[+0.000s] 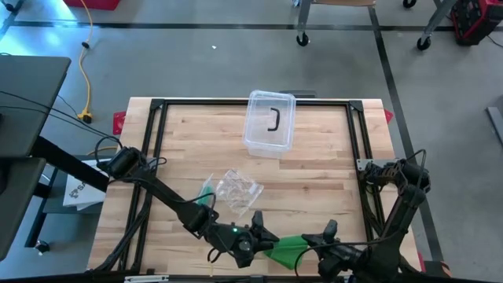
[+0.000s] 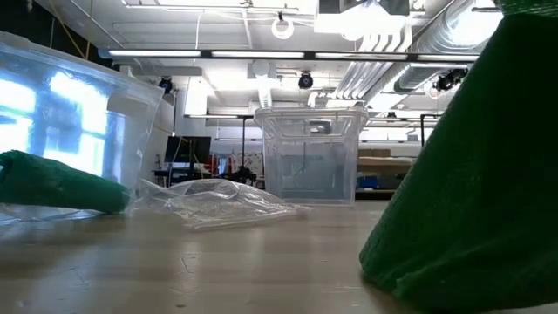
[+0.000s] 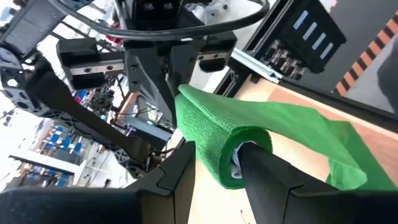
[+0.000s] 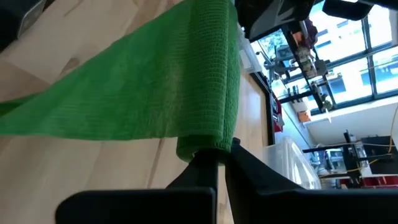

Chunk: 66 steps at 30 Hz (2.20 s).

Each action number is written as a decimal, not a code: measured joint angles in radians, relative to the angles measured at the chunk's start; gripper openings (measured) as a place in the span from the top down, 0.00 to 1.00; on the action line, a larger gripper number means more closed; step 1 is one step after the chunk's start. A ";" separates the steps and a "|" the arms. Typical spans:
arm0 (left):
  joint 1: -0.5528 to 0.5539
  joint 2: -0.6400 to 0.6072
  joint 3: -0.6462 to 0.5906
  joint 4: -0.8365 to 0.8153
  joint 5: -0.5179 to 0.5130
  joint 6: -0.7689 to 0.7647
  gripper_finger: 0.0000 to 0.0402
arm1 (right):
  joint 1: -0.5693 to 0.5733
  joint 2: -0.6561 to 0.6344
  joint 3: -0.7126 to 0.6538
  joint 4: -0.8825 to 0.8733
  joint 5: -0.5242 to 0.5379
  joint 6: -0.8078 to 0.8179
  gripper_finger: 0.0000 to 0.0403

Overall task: Roll bandage
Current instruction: Roll the green bandage

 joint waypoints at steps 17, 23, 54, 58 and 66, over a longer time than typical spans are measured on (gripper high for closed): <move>-0.051 0.000 0.000 0.075 -0.208 -0.045 0.98 | 0.002 0.000 0.000 0.064 0.031 0.019 0.99; -0.071 0.000 -0.001 0.142 -0.294 -0.034 0.99 | 0.002 0.000 0.000 0.083 0.065 0.019 0.99; -0.014 -0.002 -0.001 0.051 -0.092 -0.183 0.63 | 0.004 0.000 0.000 0.082 0.137 0.017 0.99; -0.014 -0.002 -0.001 0.051 -0.104 -0.187 0.74 | 0.004 0.000 0.000 0.093 0.137 0.017 0.99; -0.030 -0.002 -0.001 0.080 -0.241 -0.184 0.97 | 0.004 0.000 0.000 0.102 0.137 0.055 0.99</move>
